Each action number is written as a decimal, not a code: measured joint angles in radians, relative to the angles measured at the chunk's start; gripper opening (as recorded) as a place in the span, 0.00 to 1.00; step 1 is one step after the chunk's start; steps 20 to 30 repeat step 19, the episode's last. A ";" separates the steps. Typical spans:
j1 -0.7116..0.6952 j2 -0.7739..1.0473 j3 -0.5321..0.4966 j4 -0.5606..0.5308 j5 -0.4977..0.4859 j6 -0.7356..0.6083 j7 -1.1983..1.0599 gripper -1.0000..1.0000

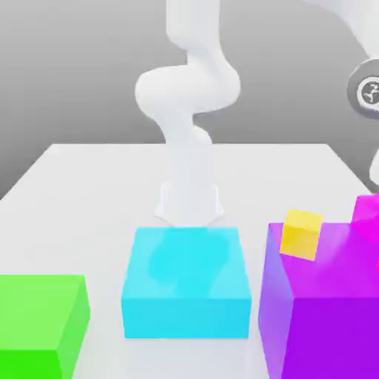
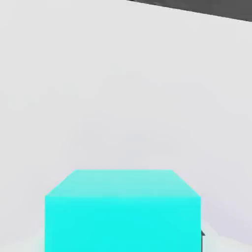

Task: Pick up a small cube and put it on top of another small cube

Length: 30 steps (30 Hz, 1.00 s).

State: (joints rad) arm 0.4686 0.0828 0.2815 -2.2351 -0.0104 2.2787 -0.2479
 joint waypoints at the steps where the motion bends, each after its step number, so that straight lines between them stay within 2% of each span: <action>1: -0.010 -0.001 -0.003 0.036 0.004 -0.038 -0.027 0.00; 9: -0.139 -0.006 -0.058 0.326 0.015 -0.316 -0.258 0.00; 11: -0.179 0.004 -0.082 0.343 -0.001 -0.309 -0.287 0.00; 13: -0.181 0.027 -0.084 0.303 -0.011 -0.243 -0.292 0.00; 14: -0.181 0.040 -0.084 0.277 -0.015 -0.203 -0.291 1.00; 30: -0.181 0.040 -0.084 0.277 -0.015 -0.203 -0.291 1.00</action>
